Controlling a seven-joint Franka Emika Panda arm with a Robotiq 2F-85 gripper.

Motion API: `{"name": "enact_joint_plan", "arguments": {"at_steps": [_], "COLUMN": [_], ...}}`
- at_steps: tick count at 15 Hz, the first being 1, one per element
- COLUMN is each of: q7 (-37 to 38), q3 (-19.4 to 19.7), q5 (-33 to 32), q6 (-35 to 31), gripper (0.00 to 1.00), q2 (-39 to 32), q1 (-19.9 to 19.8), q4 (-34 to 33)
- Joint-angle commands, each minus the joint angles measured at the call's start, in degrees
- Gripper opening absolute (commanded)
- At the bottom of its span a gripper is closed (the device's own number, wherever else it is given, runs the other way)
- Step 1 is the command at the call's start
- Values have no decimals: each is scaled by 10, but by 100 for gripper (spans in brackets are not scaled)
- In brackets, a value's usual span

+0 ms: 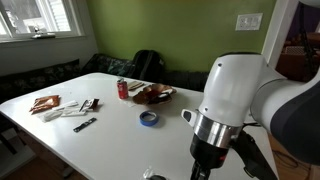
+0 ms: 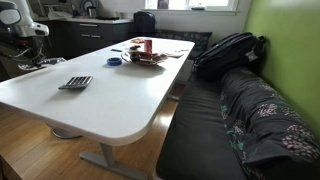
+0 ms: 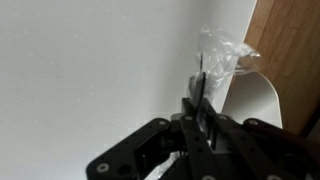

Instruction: Move the clear plastic to the left

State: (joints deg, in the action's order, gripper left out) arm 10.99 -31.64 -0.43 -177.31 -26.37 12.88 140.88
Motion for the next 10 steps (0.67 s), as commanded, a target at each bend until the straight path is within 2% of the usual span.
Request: {"name": "enact_joint_plan", "arguments": {"at_steps": [1,2,3,4,5,6,7,8,9,10], "q7": [-13,-6,17,24,45,55,47,72,27,30], "q3": [10,24,58,61,42,52,57,31,58,61], "q5": [30,32,34,42,29,28,60,58,55,57], "q6": [31,38,33,11,-15,-29,-43,-58,-40,-41], "gripper": [46,53,62,68,77,84,90,98,100,89], "q2": [27,46,91,122,152,178,208,240,159,182], "q1": [8,17,43,41,17,23,31,5,29,32], "q4": [7,14,32,49,67,76,87,101,46,53]}}
